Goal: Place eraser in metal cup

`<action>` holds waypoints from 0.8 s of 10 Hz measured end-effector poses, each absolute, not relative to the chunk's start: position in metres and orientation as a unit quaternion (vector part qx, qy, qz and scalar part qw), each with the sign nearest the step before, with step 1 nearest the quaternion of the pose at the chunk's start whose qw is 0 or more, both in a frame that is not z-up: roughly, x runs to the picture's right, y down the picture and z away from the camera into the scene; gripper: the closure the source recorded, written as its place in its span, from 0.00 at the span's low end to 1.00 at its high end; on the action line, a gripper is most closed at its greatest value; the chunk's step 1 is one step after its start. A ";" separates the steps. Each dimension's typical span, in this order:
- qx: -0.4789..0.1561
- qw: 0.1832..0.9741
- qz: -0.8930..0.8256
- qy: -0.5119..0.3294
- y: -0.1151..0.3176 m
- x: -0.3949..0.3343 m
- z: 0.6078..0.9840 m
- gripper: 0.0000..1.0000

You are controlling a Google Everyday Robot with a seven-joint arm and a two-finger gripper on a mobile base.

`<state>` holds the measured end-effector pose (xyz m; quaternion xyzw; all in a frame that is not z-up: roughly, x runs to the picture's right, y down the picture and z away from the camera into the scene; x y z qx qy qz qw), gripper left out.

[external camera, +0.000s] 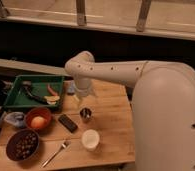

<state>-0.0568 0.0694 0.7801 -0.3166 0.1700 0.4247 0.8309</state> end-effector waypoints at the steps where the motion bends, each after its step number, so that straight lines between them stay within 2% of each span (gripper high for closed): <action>1: -0.321 0.835 0.414 0.168 0.069 -0.074 0.785 0.22; 5: -0.333 0.854 0.369 0.155 0.067 -0.133 0.801 0.22; 8: -0.355 0.868 0.311 0.153 0.088 -0.165 0.811 0.22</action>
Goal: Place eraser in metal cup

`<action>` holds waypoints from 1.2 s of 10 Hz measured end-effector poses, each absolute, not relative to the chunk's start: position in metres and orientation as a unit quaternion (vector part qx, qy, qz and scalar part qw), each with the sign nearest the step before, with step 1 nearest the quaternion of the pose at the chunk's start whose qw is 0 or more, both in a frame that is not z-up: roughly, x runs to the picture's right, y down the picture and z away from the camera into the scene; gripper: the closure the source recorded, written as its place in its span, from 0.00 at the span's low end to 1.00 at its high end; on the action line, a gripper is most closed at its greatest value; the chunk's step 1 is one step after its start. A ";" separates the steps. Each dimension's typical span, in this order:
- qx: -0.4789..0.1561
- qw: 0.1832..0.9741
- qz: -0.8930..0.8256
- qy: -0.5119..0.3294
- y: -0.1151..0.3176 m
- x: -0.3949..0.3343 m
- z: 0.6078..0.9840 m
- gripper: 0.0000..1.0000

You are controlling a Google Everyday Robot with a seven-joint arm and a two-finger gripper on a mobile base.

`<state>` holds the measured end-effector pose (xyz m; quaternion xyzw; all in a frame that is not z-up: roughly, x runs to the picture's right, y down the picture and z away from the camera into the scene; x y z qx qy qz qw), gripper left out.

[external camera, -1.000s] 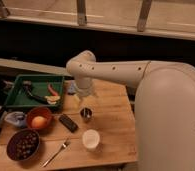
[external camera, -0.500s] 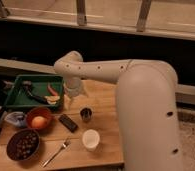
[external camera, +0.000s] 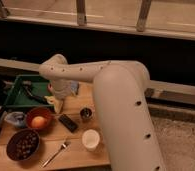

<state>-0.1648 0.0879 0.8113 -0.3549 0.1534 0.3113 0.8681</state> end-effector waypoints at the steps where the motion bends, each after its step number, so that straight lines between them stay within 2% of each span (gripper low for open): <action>1: -0.368 0.873 0.285 0.147 0.095 -0.173 0.810 0.22; 6: -0.378 0.872 0.275 0.148 0.099 -0.174 0.812 0.22; 12: -0.412 0.857 0.255 0.176 0.133 -0.185 0.840 0.22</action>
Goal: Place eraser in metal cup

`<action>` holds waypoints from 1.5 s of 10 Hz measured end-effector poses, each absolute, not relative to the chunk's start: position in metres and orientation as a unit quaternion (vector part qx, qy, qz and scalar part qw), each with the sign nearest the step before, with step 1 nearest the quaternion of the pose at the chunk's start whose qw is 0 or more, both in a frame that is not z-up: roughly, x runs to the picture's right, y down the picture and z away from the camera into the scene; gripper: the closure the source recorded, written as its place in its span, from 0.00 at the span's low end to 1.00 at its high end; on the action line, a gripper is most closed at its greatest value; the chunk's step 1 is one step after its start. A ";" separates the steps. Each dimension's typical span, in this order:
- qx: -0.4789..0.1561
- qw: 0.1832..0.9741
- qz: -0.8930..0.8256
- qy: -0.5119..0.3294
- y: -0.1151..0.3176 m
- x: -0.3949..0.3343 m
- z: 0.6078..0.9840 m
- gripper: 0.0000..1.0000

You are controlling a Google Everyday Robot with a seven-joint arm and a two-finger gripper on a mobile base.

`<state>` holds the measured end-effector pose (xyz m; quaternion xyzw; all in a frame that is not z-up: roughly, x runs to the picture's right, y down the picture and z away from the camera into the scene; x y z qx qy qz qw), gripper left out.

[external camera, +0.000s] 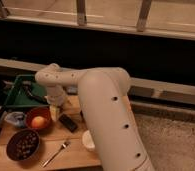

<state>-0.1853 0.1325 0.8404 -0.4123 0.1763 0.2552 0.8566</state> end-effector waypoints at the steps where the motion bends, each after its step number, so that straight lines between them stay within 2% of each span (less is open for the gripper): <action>1: -0.412 0.857 0.252 0.181 0.135 -0.186 0.841 0.22; 12: -0.406 0.850 0.259 0.213 0.145 -0.186 0.866 0.22; 15: -0.412 0.839 0.253 0.248 0.152 -0.181 0.876 0.22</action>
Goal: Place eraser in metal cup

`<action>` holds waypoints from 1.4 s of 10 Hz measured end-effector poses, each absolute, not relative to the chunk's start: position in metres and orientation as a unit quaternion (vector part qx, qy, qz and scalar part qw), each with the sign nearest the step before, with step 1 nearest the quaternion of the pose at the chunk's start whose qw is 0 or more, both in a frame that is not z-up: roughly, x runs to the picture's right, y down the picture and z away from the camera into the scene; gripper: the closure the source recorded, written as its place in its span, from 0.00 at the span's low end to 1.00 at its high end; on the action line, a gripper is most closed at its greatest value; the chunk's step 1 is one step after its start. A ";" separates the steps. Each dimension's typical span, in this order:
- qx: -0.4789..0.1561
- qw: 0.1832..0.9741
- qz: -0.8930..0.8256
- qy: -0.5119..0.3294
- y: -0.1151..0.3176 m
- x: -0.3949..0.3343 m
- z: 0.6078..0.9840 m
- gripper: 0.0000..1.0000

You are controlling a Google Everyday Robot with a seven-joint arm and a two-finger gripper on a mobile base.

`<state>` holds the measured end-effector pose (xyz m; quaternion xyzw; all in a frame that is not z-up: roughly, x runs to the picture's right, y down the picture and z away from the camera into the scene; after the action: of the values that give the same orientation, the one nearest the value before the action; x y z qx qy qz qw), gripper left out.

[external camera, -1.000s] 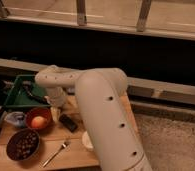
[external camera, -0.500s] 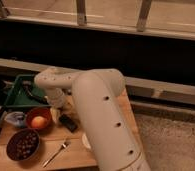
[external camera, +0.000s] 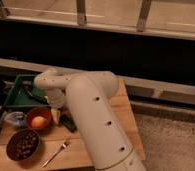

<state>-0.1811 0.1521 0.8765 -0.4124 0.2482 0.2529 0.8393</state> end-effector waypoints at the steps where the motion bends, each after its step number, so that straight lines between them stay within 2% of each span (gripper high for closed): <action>1: -0.412 0.837 0.251 0.259 0.153 -0.180 0.878 0.22; 4: -0.409 0.825 0.242 0.307 0.157 -0.179 0.882 0.23; 5: -0.408 0.822 0.241 0.316 0.157 -0.178 0.882 0.29; 10: -0.408 0.824 0.239 0.314 0.157 -0.180 0.882 0.81; 12: -0.408 0.824 0.239 0.313 0.156 -0.180 0.881 0.97; 14: -0.408 0.824 0.239 0.314 0.156 -0.181 0.881 1.00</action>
<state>-0.1807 0.1562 0.8811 -0.4078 0.3136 0.2387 0.8236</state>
